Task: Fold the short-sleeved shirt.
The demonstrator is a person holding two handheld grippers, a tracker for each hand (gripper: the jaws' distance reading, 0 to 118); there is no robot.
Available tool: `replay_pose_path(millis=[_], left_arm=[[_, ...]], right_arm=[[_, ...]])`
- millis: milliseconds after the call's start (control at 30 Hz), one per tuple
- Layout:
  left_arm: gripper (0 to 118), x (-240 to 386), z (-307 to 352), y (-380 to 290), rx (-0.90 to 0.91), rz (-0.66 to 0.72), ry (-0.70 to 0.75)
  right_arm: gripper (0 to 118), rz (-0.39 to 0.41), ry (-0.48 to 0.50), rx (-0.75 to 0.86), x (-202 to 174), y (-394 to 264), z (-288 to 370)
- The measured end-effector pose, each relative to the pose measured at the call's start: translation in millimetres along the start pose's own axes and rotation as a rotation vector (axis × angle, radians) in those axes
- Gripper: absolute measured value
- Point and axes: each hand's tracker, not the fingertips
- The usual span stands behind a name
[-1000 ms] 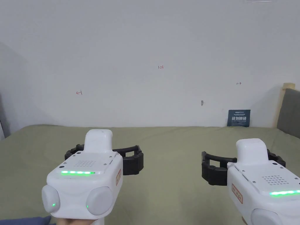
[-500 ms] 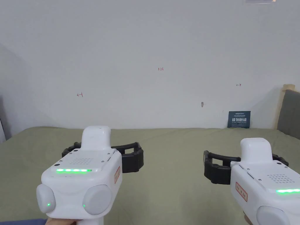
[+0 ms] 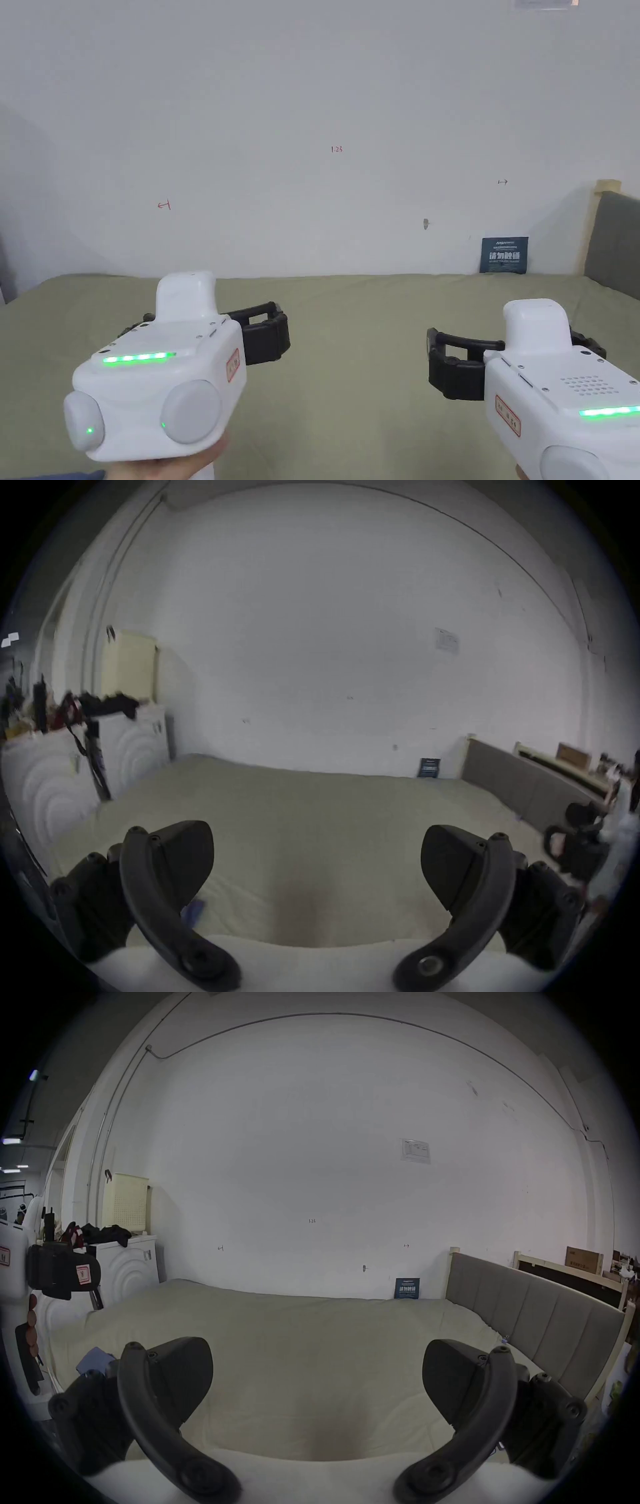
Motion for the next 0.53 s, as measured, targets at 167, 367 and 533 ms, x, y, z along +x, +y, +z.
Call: replay_pose_path(millis=[167, 367, 533], left_arm=[[118, -1, 2, -11, 0.059, -0.051, 0.0], [118, -3, 5, -25, 0.115, -0.097, -0.001], [118, -10, 2, -31, 0.097, -0.09, 0.012]], right_arm=[[118, -0.006, -0.01, 0.01, 2, 0, 1], [118, 0.007, -0.028, 0.025, 2, -10, 4], [118, 0.009, -0.03, 0.033, 3, -16, 5]])
